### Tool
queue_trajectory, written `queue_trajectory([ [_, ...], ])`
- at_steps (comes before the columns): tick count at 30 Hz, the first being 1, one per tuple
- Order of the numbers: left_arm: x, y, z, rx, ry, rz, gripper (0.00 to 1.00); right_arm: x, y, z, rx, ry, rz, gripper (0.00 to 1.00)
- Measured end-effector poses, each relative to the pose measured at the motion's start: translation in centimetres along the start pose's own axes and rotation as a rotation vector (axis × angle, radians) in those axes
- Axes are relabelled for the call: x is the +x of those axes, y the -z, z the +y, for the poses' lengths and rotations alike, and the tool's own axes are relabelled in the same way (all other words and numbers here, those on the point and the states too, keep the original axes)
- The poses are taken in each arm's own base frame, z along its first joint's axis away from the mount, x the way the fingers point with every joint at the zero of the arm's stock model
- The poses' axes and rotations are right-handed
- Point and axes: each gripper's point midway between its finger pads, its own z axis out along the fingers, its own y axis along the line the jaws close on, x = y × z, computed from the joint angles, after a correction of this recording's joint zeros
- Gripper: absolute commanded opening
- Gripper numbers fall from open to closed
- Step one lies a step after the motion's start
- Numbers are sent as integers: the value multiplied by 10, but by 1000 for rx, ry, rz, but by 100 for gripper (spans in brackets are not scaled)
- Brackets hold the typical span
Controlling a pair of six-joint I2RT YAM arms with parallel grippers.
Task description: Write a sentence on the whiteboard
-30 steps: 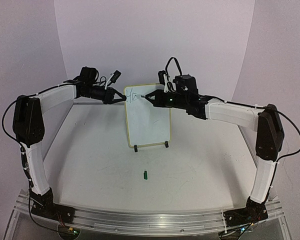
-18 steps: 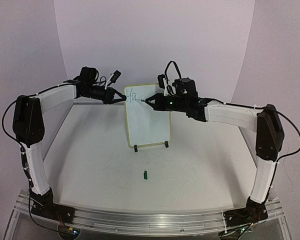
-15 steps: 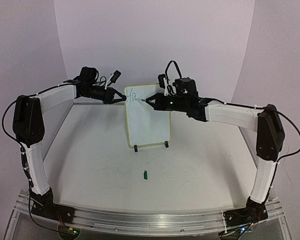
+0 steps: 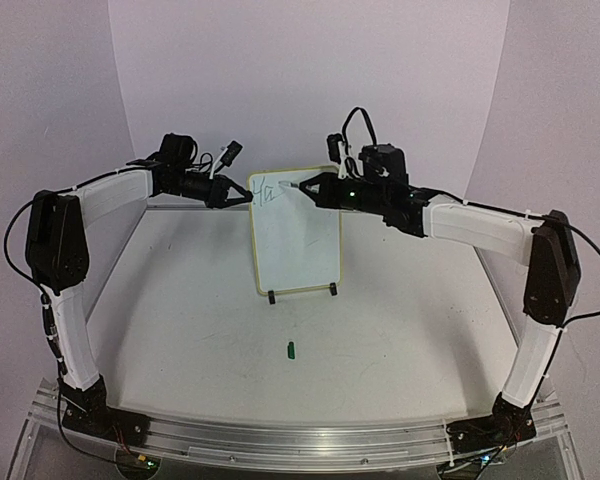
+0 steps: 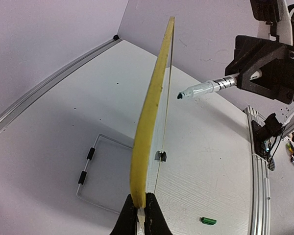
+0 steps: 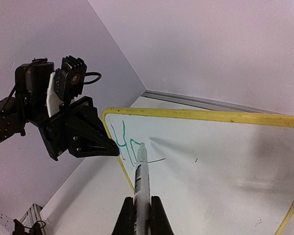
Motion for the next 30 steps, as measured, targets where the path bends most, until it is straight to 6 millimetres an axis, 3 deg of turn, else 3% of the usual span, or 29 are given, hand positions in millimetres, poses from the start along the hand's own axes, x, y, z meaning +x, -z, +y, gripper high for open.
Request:
queue_trajectory([
  [23, 0, 0, 0, 0, 0, 3, 0, 8, -13, -7, 1, -11, 17, 0],
  [26, 0, 0, 1, -3, 1, 4, 0, 21, -14, -13, 8, -20, 37, 0],
  [30, 0, 0, 1, -9, 2, 3, 0, 52, -13, -23, 22, -45, 102, 0],
])
